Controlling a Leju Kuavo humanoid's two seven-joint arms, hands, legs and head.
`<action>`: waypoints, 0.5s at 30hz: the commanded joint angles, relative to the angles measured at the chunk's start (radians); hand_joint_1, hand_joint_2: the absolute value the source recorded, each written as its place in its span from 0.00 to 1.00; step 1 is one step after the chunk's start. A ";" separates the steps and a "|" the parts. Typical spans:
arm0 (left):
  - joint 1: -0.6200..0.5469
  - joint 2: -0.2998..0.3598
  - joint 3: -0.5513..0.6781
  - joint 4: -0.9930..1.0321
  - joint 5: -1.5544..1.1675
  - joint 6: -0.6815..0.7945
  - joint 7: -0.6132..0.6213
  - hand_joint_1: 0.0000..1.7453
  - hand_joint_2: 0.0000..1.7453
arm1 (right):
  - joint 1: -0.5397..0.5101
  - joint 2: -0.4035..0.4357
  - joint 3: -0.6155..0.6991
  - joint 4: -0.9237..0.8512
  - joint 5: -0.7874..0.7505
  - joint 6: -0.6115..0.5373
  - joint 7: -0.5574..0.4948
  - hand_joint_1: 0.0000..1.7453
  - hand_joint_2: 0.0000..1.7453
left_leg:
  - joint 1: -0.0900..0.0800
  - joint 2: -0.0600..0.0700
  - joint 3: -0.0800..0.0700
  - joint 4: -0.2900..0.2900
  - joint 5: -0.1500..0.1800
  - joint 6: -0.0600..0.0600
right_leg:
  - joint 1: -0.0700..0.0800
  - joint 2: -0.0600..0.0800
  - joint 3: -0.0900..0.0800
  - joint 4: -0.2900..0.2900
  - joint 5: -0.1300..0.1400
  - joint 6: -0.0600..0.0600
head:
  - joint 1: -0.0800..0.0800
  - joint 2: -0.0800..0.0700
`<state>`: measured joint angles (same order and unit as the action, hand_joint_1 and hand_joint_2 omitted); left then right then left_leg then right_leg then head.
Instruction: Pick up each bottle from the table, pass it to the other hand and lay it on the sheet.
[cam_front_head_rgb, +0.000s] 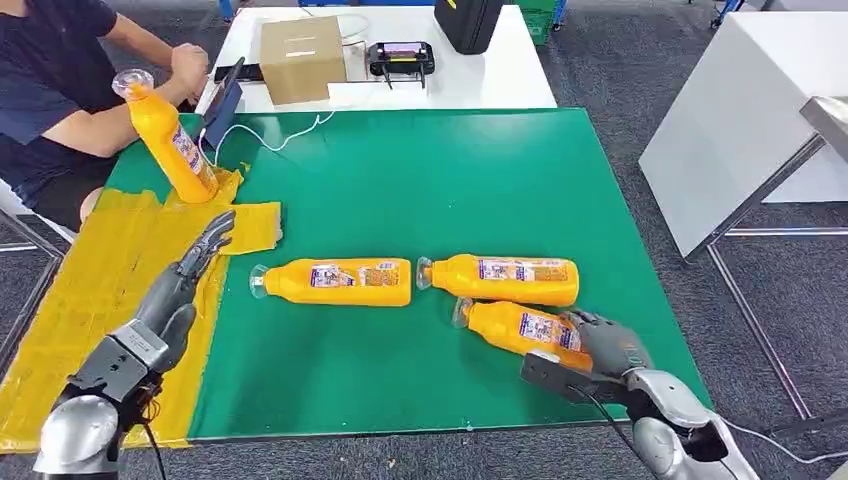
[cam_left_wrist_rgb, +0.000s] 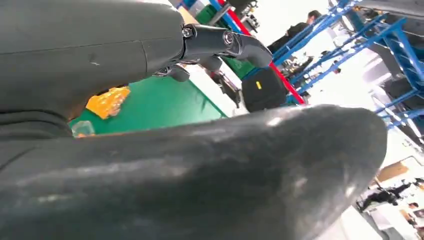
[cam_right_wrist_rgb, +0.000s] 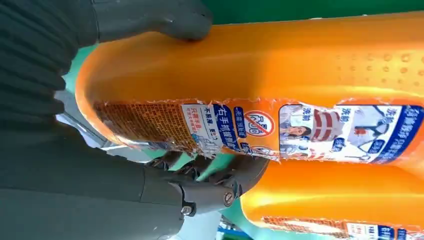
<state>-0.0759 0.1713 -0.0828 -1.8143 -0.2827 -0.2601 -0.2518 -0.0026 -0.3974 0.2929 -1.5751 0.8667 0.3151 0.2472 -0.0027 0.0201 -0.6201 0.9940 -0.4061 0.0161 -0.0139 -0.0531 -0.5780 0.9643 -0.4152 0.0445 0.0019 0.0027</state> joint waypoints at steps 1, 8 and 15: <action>-0.108 0.000 -0.051 0.112 0.032 -0.010 0.020 0.00 0.00 | 0.012 -0.070 0.122 0.140 -0.012 0.048 -0.025 1.00 1.00 | 0.002 -0.005 0.006 -0.001 -0.001 -0.001 | 0.001 0.000 0.007 -0.002 -0.001 -0.002 | 0.000 0.000; -0.184 -0.004 -0.097 0.169 0.060 -0.024 0.022 0.00 0.00 | 0.031 -0.213 0.237 0.121 -0.010 0.115 -0.072 1.00 1.00 | 0.002 -0.006 0.010 -0.001 0.000 -0.001 | 0.001 -0.003 0.008 -0.002 -0.002 -0.001 | 0.000 0.000; -0.223 -0.013 -0.143 0.201 0.074 -0.021 0.012 0.00 0.00 | 0.069 -0.286 0.327 0.120 -0.010 0.080 -0.085 0.00 1.00 | 0.002 -0.008 0.021 -0.001 -0.004 0.001 | 0.001 -0.004 0.012 -0.004 -0.005 0.002 | 0.000 0.000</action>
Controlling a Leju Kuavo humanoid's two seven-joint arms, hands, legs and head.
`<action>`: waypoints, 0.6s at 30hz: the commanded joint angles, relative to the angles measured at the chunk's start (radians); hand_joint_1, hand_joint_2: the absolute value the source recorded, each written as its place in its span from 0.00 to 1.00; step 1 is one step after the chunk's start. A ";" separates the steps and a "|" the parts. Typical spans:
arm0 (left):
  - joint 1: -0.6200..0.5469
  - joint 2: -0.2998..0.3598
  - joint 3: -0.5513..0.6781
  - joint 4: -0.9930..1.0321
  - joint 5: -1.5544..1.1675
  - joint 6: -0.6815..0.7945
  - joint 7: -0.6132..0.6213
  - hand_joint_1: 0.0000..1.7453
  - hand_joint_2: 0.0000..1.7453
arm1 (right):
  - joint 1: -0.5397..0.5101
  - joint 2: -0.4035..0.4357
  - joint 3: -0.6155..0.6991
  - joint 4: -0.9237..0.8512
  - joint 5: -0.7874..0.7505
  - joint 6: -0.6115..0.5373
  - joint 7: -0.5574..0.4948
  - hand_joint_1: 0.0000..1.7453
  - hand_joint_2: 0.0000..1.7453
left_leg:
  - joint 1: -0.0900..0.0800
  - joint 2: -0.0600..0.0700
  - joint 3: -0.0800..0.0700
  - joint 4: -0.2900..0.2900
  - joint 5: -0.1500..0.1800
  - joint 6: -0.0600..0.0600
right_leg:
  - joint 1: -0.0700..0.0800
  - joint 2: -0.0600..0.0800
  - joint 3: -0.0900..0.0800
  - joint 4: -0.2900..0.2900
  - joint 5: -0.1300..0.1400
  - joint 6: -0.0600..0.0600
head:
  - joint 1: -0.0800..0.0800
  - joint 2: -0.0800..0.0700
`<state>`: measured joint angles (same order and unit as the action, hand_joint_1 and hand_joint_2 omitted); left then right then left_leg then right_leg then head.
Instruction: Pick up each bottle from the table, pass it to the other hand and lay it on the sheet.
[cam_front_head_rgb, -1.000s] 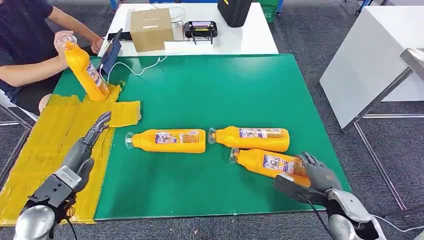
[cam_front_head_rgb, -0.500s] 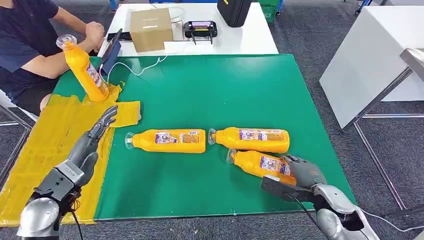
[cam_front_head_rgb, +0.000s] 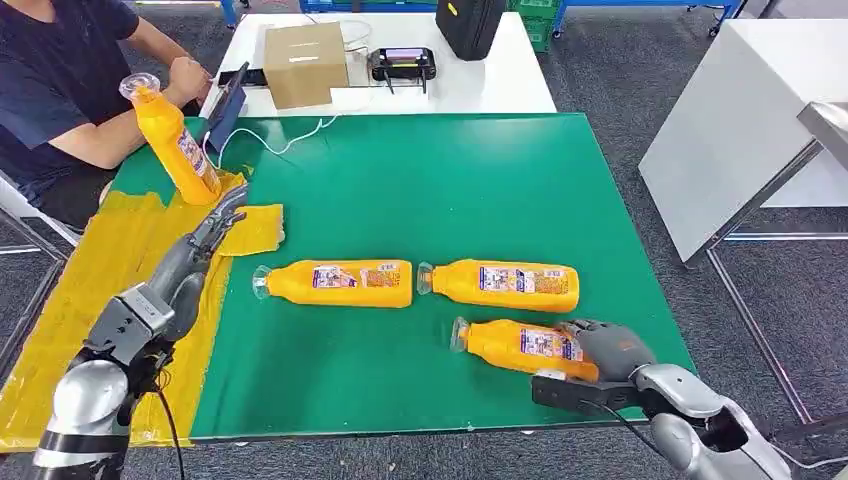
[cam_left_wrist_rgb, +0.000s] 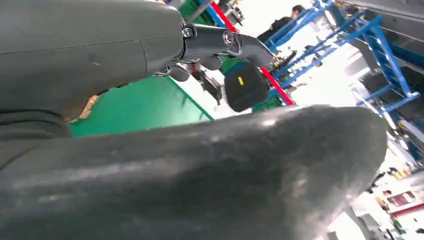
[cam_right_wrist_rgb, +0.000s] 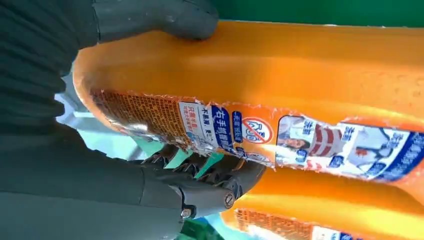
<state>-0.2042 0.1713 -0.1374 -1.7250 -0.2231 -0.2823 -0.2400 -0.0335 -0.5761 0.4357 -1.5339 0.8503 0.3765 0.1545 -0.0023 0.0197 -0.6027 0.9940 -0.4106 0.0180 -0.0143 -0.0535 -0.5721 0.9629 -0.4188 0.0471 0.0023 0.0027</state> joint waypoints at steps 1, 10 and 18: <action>-0.098 -0.013 -0.093 0.108 0.017 0.000 0.005 0.00 0.00 | 0.107 -0.118 0.192 0.064 0.007 0.022 0.015 0.00 1.00 | 0.002 -0.010 0.004 -0.002 0.000 -0.001 | 0.002 -0.005 0.008 -0.003 -0.001 -0.002 | 0.000 0.000; -0.114 -0.013 -0.106 0.148 0.028 0.004 -0.006 0.00 0.00 | 0.113 -0.168 0.252 0.069 0.010 -0.020 0.041 0.00 1.00 | 0.002 -0.008 0.009 -0.001 -0.002 0.001 | 0.001 -0.003 0.013 -0.006 -0.002 -0.001 | 0.000 0.000; -0.115 -0.013 -0.110 0.133 0.031 0.002 -0.007 0.00 0.00 | 0.126 -0.191 0.267 0.034 0.007 -0.020 0.043 0.00 1.00 | 0.003 -0.005 0.010 -0.001 -0.003 0.002 | 0.002 -0.002 0.017 -0.009 -0.002 0.000 | 0.000 0.000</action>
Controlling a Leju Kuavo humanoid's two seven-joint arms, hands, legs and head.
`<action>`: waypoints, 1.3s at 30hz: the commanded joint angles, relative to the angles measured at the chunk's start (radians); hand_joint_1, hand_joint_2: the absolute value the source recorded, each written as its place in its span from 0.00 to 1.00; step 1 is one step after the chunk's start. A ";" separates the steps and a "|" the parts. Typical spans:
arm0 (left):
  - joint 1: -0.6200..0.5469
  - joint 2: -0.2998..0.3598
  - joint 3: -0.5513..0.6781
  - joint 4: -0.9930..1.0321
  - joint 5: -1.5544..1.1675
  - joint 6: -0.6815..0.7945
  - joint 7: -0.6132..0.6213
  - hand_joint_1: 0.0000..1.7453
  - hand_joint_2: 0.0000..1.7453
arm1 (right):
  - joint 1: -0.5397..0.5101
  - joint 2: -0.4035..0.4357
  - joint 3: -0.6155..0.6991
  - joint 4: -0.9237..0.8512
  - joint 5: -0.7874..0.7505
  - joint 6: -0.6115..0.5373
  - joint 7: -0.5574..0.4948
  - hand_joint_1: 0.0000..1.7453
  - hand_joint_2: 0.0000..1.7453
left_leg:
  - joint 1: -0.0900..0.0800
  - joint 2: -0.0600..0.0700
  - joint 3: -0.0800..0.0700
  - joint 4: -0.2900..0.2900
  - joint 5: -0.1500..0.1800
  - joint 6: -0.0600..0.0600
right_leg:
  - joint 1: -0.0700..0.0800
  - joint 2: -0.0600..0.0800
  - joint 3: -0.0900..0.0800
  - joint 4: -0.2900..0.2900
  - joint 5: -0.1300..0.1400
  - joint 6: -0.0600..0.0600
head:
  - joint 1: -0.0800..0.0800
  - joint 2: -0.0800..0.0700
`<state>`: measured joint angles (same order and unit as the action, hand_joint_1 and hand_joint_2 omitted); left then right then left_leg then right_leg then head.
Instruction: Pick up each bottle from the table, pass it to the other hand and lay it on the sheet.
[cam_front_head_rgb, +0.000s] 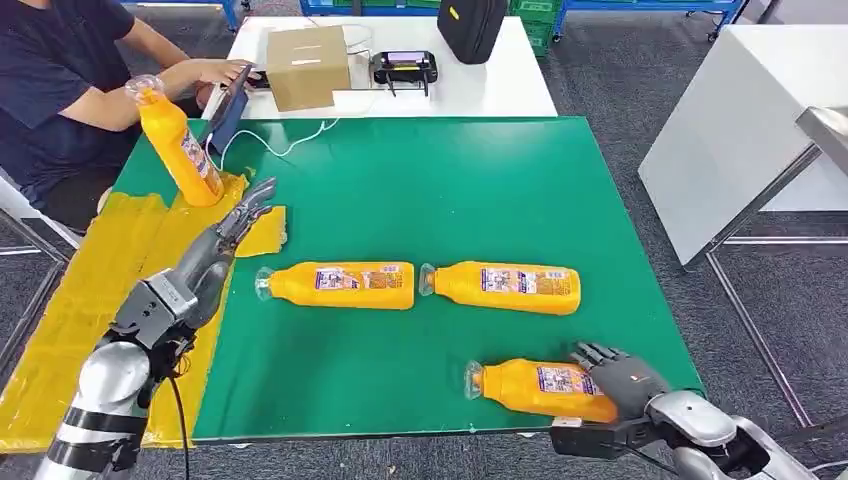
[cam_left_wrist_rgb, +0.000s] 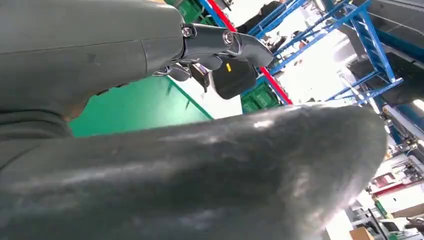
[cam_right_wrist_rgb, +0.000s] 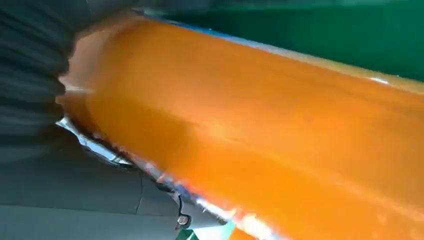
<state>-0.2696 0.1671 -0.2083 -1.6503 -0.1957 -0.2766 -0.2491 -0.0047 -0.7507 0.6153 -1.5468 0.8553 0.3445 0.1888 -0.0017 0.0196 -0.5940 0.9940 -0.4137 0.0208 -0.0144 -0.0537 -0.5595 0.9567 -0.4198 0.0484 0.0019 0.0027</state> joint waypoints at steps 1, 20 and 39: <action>-0.045 -0.010 -0.032 0.064 0.005 0.002 0.013 0.00 0.00 | 0.097 0.006 0.065 0.065 -0.023 0.007 0.030 0.59 1.00 | 0.002 -0.007 0.001 -0.001 0.000 -0.001 | 0.002 -0.002 0.005 -0.004 -0.001 -0.002 | 0.000 0.000; 0.301 0.040 0.333 -0.071 0.033 -0.072 -0.131 0.00 0.00 | -0.213 0.498 -0.144 -0.161 -0.722 -0.077 0.109 1.00 1.00 | 0.004 0.036 -0.003 -0.002 0.003 -0.009 | 0.006 0.041 -0.004 0.004 0.010 -0.012 | -0.001 0.000; 0.379 -0.121 0.077 -0.255 0.497 -0.080 0.175 0.00 1.00 | -0.030 0.457 -0.221 -0.321 -0.723 -0.117 0.006 1.00 1.00 | 0.001 0.002 -0.020 -0.001 0.006 -0.006 | 0.002 0.010 -0.012 0.006 0.006 -0.007 | 0.000 0.000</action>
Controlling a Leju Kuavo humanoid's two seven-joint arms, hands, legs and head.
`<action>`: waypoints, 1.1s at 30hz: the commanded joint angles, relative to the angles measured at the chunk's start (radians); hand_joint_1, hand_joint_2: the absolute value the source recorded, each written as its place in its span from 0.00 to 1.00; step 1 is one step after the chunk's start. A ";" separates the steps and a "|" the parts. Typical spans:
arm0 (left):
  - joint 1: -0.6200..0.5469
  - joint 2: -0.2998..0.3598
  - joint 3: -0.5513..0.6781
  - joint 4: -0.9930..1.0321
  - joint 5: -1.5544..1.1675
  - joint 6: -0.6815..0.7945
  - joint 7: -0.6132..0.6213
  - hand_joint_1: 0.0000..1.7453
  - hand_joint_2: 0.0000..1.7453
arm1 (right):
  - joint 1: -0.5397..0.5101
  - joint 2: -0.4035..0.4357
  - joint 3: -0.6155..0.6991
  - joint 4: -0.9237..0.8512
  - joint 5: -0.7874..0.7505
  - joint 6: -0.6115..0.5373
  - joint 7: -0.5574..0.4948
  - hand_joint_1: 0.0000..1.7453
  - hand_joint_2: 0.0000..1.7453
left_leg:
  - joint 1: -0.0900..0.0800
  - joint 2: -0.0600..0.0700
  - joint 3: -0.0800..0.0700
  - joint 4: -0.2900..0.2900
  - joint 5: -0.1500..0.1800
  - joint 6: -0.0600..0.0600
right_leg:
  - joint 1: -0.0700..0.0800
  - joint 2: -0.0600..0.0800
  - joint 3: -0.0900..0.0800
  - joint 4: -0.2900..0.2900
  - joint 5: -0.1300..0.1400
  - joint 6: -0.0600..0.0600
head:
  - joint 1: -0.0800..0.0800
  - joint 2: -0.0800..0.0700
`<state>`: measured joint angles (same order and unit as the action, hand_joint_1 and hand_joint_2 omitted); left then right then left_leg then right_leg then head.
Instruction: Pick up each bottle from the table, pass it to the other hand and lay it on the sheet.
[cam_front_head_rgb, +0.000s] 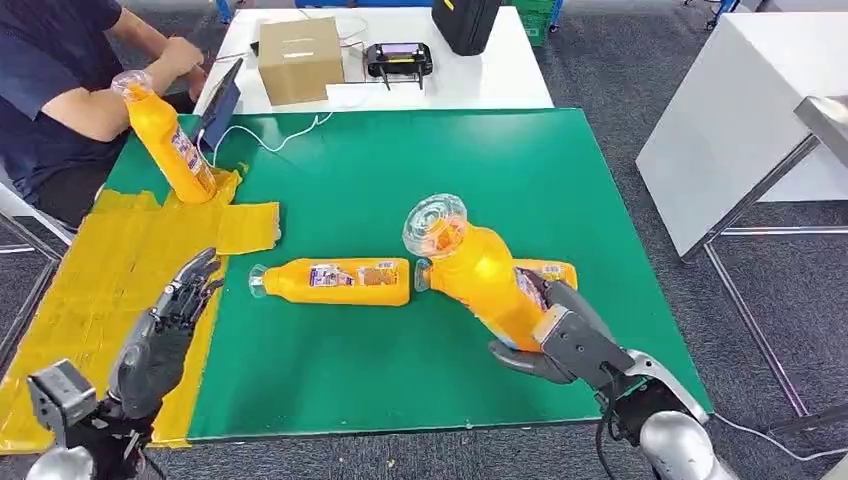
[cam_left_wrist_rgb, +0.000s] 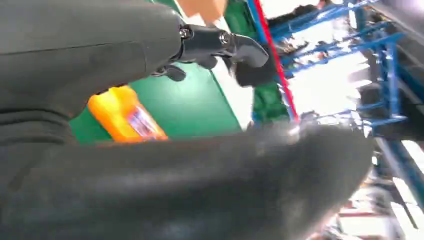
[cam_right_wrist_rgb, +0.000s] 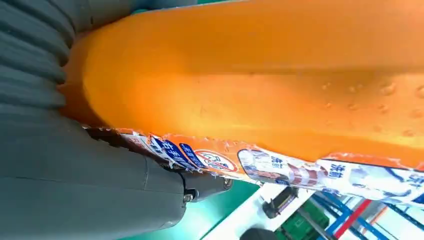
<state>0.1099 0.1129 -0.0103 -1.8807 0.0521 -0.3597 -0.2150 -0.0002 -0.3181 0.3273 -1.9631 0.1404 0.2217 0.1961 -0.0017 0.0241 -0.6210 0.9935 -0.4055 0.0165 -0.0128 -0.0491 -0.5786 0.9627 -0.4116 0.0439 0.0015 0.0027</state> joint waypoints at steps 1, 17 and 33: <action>0.003 -0.070 -0.133 -0.027 0.270 0.014 0.152 0.00 1.00 | -0.041 0.024 0.083 0.103 -0.008 0.001 -0.001 1.00 1.00 | 0.001 -0.003 0.007 0.000 -0.003 -0.002 | 0.000 0.006 0.008 0.000 -0.003 -0.003 | 0.000 0.000; 0.001 -0.073 -0.316 -0.113 0.323 0.069 0.179 0.00 1.00 | -0.135 0.084 0.240 0.143 -0.015 -0.021 0.009 1.00 1.00 | 0.001 0.000 0.003 0.000 -0.001 -0.001 | 0.001 0.004 0.003 0.000 -0.001 -0.002 | 0.000 0.000; -0.017 -0.071 -0.336 -0.102 0.349 0.067 0.181 0.00 1.00 | -0.186 0.046 0.357 0.172 -0.027 0.006 0.006 1.00 1.00 | 0.001 -0.001 0.004 0.000 -0.001 -0.001 | 0.000 0.005 0.004 0.000 -0.002 -0.002 | 0.000 0.000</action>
<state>0.1301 0.0340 -0.3121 -2.0134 0.3842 -0.2949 -0.0412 -0.1134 -0.2426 0.5761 -1.8666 0.1209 0.2098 0.2026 -0.0015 0.0243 -0.6218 0.9934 -0.4052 0.0168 -0.0126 -0.0494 -0.5792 0.9629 -0.4118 0.0440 0.0015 0.0027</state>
